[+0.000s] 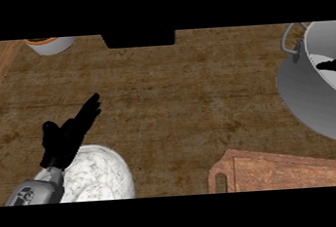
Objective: Pick the lemon from the cutting board and place it in the pot
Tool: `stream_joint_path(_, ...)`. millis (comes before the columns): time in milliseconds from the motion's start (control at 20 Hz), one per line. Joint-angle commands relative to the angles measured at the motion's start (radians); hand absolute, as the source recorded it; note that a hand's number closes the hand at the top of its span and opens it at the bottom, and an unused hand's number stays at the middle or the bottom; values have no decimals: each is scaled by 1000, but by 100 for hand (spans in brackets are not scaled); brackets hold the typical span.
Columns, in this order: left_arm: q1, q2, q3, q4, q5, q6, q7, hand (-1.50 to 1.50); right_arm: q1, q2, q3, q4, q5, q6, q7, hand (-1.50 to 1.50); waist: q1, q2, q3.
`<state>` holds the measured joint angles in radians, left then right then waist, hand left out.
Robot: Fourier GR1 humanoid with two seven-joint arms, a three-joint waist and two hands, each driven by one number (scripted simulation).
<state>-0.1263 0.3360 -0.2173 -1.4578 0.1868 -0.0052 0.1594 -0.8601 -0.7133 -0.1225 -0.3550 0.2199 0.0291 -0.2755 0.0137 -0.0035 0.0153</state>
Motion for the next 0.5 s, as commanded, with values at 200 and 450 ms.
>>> stream_joint_path(200,48,-74,-43,40,-18,19,-31,0,30,-114,-248,61,-206,-33,-89,-150,-4,14,-12)
stream_joint_path(450,14,-48,-7,96,1,-21,-45,0,63,-227,-336,105,-283,95,-140,-150,-4,17,-13)
